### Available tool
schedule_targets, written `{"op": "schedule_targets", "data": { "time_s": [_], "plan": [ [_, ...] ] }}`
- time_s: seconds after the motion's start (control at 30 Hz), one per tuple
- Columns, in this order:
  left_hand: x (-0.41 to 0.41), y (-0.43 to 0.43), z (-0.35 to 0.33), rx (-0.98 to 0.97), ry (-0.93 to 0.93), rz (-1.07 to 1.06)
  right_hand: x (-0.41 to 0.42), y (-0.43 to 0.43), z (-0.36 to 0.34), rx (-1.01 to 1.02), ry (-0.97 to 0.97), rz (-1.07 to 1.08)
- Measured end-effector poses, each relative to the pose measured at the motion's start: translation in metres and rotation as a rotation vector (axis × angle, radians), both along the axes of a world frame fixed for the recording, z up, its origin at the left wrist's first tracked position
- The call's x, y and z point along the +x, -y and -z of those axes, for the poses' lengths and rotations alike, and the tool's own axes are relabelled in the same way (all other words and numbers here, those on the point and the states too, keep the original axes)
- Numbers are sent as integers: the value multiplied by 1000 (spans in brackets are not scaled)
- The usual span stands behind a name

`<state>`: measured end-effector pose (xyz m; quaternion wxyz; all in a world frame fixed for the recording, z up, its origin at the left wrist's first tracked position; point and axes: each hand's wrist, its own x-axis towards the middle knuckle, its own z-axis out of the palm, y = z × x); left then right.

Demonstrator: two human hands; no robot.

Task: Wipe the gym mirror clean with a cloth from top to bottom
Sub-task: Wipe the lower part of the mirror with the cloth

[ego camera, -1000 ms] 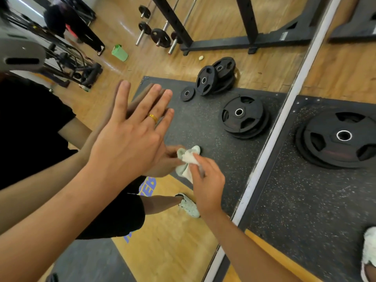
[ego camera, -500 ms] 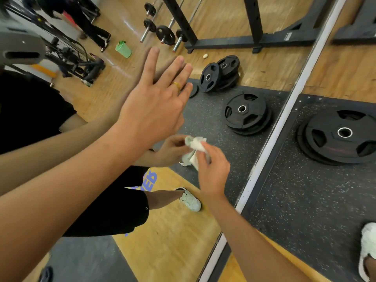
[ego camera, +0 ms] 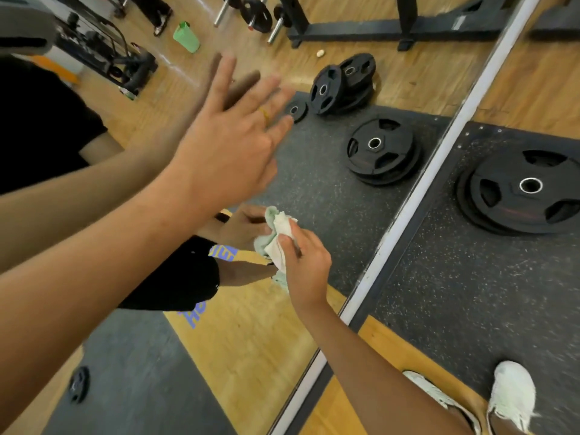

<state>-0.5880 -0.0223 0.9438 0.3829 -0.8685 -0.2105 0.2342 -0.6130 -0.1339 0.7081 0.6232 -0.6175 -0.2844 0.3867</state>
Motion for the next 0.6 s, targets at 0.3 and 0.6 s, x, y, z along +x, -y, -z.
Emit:
{"op": "schedule_targets", "data": {
  "time_s": [0.3,0.6],
  "plan": [
    [-134,110,2,25,135,-88,-5,8,-9,91,83,1],
    [-158,114,13,98,63,-33,-10,6,13,71,181,-105]
  ]
}}
